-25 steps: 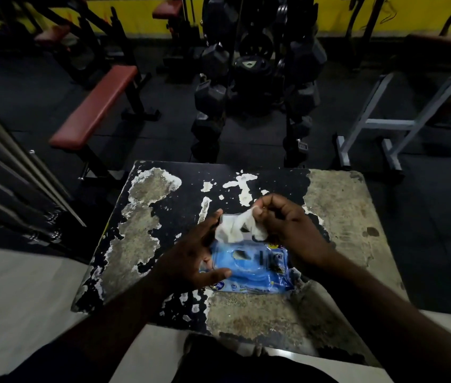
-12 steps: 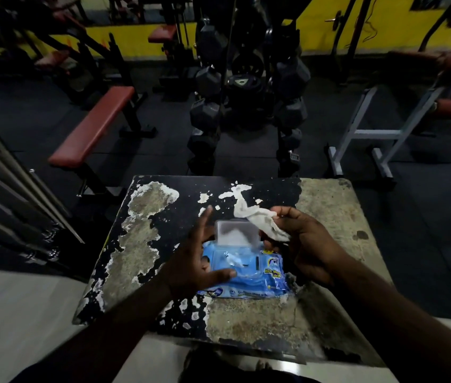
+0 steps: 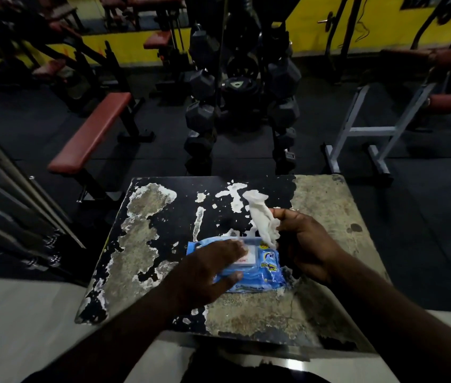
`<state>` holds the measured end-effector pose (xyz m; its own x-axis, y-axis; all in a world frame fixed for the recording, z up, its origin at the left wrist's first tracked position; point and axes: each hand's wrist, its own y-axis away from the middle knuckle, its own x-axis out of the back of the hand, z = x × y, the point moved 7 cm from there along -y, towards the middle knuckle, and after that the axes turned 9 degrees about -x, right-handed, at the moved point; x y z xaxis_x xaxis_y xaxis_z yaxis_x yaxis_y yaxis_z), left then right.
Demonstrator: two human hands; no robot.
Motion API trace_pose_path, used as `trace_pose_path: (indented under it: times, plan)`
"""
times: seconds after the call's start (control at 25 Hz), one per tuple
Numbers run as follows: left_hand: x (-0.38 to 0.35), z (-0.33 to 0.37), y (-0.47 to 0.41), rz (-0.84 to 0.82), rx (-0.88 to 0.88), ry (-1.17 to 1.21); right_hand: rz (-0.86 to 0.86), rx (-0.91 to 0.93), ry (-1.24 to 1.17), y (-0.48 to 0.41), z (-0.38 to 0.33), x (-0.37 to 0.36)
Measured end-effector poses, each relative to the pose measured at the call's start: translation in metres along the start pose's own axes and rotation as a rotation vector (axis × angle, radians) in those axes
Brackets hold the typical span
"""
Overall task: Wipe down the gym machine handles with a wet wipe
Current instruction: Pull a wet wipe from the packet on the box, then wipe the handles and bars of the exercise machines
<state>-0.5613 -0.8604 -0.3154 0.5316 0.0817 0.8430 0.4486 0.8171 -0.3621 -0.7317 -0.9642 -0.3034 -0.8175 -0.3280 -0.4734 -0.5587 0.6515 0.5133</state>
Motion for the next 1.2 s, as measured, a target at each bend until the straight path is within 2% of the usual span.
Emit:
trace_pose_path:
  times: [0.12,0.24,0.32,0.44,0.48,0.52,0.6,0.76,0.84,0.96,1.08,1.2]
  plan:
    - [-0.02,0.01,0.012,-0.101,-0.12,-0.25,0.039,0.001,0.069,0.006,0.005,-0.004]
    - [-0.02,0.009,0.007,-0.126,-0.144,-0.271,0.037,-0.011,0.082,0.013,0.014,-0.011]
    - [-0.007,0.01,-0.005,-0.11,-0.025,-0.061,0.054,0.004,0.077,0.016,0.015,-0.013]
    - [0.016,-0.002,-0.026,0.077,0.392,0.618,0.144,0.062,0.06,0.025,0.013,-0.009]
    - [0.023,-0.002,-0.036,0.161,0.475,0.804,0.164,0.079,0.055,0.031,0.013,-0.01]
    - [0.027,-0.004,-0.046,0.215,0.495,0.919,0.174,0.088,0.059,0.037,0.013,-0.012]
    - [0.038,0.001,-0.068,0.194,0.445,0.984,0.219,0.101,0.091,0.052,0.015,-0.018]
    - [0.03,0.032,-0.098,0.057,0.304,0.882,0.368,0.138,0.121,0.1,0.031,-0.014]
    - [0.007,0.059,-0.101,-0.043,0.285,0.979,0.484,0.194,0.116,0.138,0.043,-0.011]
    - [-0.035,0.108,-0.098,-0.172,0.382,1.209,0.76,0.305,0.168,0.203,0.069,-0.002]
    - [-0.07,0.187,-0.081,-0.393,0.474,1.423,0.924,0.353,-0.045,0.275,0.118,0.008]
    - [-0.1,0.273,-0.057,-0.657,0.376,1.453,1.053,0.395,-0.303,0.348,0.174,0.021]
